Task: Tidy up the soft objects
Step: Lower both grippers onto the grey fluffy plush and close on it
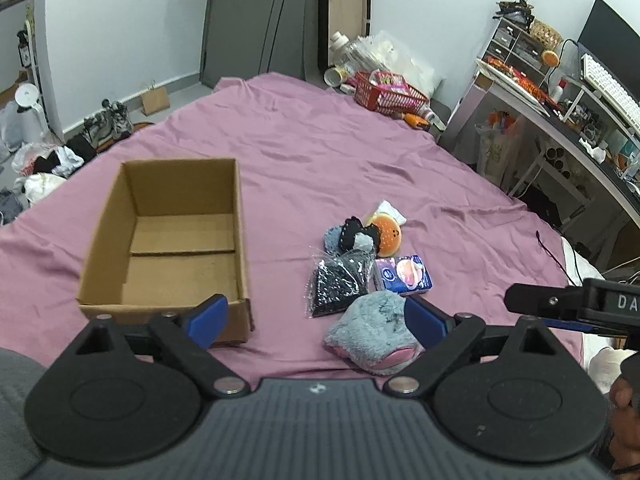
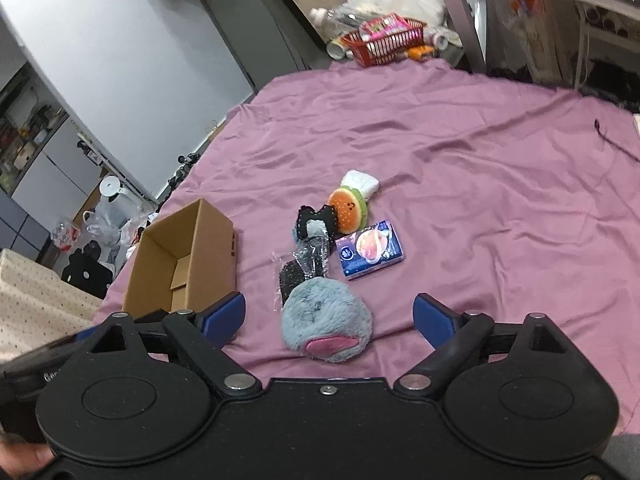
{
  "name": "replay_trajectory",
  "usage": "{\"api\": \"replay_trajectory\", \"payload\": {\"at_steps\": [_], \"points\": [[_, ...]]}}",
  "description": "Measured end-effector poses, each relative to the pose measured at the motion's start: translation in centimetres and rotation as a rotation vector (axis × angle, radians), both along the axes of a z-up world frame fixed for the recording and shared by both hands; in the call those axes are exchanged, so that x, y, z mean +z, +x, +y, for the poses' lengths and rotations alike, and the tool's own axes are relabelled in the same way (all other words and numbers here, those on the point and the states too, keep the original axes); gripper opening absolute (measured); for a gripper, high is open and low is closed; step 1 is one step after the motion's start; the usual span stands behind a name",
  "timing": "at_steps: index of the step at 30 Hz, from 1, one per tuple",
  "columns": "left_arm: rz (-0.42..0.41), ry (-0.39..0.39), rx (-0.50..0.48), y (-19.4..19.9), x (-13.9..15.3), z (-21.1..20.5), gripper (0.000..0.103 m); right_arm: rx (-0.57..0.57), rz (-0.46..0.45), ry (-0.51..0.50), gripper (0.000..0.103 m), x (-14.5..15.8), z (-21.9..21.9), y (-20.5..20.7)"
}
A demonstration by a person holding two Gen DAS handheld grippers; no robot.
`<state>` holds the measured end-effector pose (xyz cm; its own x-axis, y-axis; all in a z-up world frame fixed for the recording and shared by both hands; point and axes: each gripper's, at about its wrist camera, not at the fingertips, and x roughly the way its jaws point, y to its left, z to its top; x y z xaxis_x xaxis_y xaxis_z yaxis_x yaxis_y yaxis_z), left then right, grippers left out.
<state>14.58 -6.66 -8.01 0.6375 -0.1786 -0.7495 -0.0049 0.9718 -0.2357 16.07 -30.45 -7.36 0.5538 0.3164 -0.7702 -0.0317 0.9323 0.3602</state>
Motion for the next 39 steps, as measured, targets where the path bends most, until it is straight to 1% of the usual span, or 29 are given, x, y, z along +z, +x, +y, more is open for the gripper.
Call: {"api": "replay_trajectory", "payload": {"at_steps": [3, 5, 8, 12, 16, 19, 21, 23, 30, 32, 34, 37, 39], "points": [[0.025, -0.019, -0.01, 0.9, -0.9, -0.5, 0.087, 0.003, 0.033, 0.022, 0.087, -1.3, -0.1, 1.1], [0.035, -0.023, -0.011, 1.5, -1.4, -0.7, 0.081, -0.008, 0.054, 0.049, 0.082, -2.3, -0.3, 1.7], [0.051, -0.034, -0.017, 2.1, -1.9, -1.1, 0.074, -0.031, 0.093, 0.085, 0.077, -3.8, -0.7, 2.5], [0.076, -0.056, -0.026, 2.8, -3.0, -1.6, 0.07, -0.06, 0.116, 0.11, 0.077, -5.2, -1.3, 3.2], [0.115, -0.072, -0.04, 3.8, -4.4, -2.3, 0.063, -0.062, 0.144, 0.122, 0.077, -6.5, -1.3, 4.0], [0.16, -0.116, -0.038, 4.6, -5.9, -2.6, 0.063, -0.056, 0.173, 0.146, 0.077, -7.5, -1.3, 4.6], [0.208, -0.146, -0.021, 5.2, -7.0, -2.6, 0.063, -0.049, 0.188, 0.143, 0.077, -8.1, -1.1, 5.0], [0.237, -0.174, -0.01, 5.6, -8.0, -2.7, 0.063, -0.048, 0.207, 0.136, 0.077, -8.7, -1.2, 5.4], [0.313, -0.201, -0.001, 6.9, -10.8, -3.6, 0.062, -0.066, 0.283, 0.198, 0.077, -11.1, -1.9, 6.9], [0.335, -0.211, 0.011, 7.2, -11.6, -3.8, 0.049, -0.061, 0.296, 0.202, 0.077, -11.5, -1.9, 7.2], [0.348, -0.229, 0.025, 7.2, -12.3, -4.0, 0.046, -0.049, 0.311, 0.202, 0.076, -12.1, -1.6, 7.6], [0.336, -0.204, 0.031, 7.3, -12.3, -4.5, 0.043, -0.028, 0.332, 0.208, 0.076, -12.8, -1.4, 8.0], [0.34, -0.212, 0.041, 7.4, -12.3, -4.4, 0.043, -0.027, 0.335, 0.214, 0.072, -13.3, -1.4, 8.3]]}}
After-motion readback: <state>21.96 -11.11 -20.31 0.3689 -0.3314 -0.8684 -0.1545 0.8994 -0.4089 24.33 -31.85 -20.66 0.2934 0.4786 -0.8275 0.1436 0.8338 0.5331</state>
